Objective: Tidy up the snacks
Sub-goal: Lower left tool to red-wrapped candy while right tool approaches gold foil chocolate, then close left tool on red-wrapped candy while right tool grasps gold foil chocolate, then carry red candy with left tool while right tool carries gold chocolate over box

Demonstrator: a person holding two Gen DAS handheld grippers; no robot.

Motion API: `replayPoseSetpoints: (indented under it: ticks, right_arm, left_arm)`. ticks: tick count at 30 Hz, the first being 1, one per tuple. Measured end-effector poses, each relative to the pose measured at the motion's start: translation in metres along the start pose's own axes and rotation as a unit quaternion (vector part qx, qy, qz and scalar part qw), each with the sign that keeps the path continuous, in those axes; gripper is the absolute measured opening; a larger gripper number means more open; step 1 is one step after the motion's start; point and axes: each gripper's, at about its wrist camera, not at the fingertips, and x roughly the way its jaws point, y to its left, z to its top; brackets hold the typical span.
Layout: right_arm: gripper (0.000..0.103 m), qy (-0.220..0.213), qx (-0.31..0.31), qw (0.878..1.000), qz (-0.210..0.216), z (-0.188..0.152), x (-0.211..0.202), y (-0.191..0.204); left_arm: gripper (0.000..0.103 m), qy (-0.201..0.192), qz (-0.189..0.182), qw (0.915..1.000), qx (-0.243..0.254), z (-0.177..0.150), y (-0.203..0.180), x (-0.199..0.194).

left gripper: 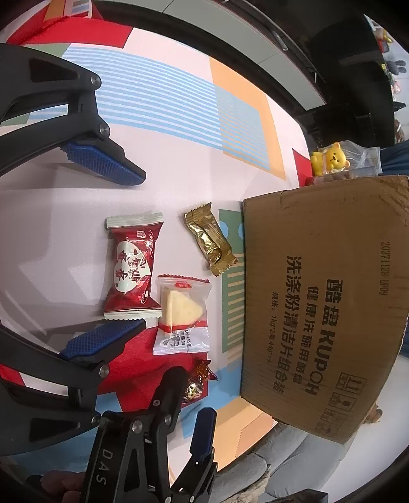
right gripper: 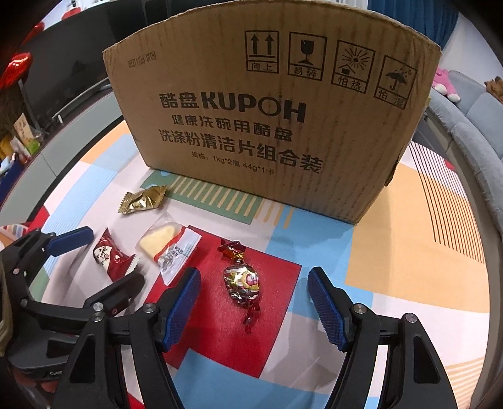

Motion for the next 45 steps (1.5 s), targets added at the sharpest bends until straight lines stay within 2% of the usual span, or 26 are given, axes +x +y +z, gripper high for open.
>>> replayPoseSetpoints:
  ticks: [4,8,11,14,26,45]
  right_arm:
    - [0.051,0.009,-0.004,1.0,0.001,-0.002,0.006,0.001]
    - [0.041,0.005,-0.006,1.0,-0.004,-0.003,0.006,0.002]
    - [0.023,0.005,-0.008,1.0,-0.005,-0.003,0.006,0.003]
    - [0.023,0.006,-0.013,1.0,-0.006,-0.001,0.005,0.004]
    - [0.023,-0.002,-0.018,1.0,-0.006,0.0,-0.009,0.012]
    - [0.023,-0.042,-0.019,0.999,-0.011,0.0,-0.072,0.014]
  left_arm:
    - [0.073,-0.005,-0.004,1.0,0.004,-0.002,-0.002,-0.003]
    - [0.063,-0.01,-0.006,0.9999,0.013,-0.002,-0.005,-0.004]
    - [0.057,-0.012,-0.006,0.9998,0.016,-0.002,-0.007,-0.005]
    - [0.054,-0.013,0.0,0.9998,0.018,-0.002,-0.008,-0.006]
    - [0.052,-0.014,0.014,0.9997,0.015,0.001,-0.005,-0.014]
    - [0.052,-0.042,0.022,0.9988,0.015,0.004,-0.009,-0.059]
